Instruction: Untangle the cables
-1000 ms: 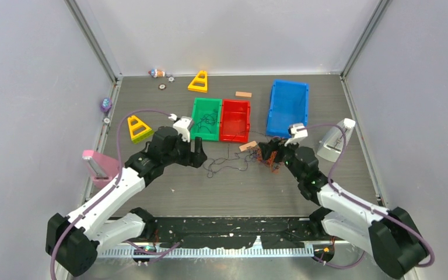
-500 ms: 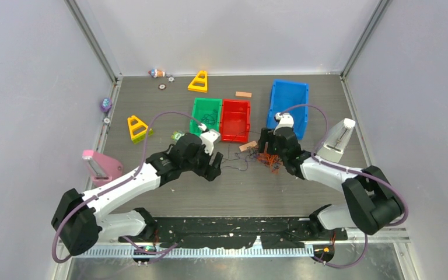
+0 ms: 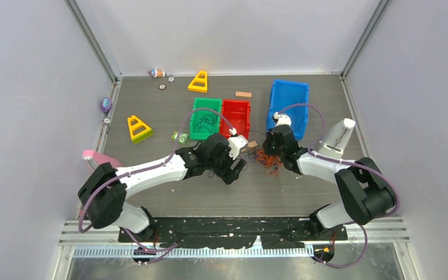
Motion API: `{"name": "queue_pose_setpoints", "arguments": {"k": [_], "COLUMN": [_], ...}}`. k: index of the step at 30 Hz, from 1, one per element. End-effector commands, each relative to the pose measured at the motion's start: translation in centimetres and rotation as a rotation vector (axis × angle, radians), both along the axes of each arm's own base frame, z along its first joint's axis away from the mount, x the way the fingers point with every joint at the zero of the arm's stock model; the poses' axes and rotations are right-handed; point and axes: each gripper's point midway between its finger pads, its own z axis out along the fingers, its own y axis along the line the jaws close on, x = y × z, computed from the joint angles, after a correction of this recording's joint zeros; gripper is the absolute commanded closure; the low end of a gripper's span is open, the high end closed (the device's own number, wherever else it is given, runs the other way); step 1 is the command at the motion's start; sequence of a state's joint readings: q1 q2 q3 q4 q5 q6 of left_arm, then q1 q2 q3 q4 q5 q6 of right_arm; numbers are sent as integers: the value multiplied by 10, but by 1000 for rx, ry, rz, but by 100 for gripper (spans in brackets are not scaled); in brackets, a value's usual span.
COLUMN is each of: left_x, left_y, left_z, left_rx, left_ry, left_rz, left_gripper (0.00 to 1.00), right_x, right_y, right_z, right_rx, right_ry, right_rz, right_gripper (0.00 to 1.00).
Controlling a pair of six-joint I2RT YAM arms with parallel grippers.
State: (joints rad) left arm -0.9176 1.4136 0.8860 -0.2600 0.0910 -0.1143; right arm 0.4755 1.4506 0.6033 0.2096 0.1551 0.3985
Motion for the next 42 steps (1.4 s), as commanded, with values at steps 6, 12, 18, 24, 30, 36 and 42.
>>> {"name": "queue_pose_setpoints", "arguments": {"k": [6,12,18,24,30,36,42], "left_x": [33,52,60,61,62,62,48], "left_y": [-48,-60,-67,-71,-75,-50,-5], "left_z": [11,7,-4,-26,-45,-18,12], "left_rx": [-42,15,117,181,239,244,207], "left_ry": [-89,-171,-237,-210,-153,-194,-184], "left_rz": [14,37,-38,-64,-74,22,126], "left_gripper": [20,16,15,27,86,100,100], "right_x": [4,2,2,1,1,3,-3], "right_y": [8,12,10,10,5,-26,-59], "right_z": [22,28,33,34,35,36,44], "right_rx": [67,92,98,105,104,78,83], "right_ry": [-66,-90,-109,-113,-119,-137,-186], "right_rz": [14,34,32,31,8,-145,-287], "right_gripper": [95,95,95,95,95,95,95]}}
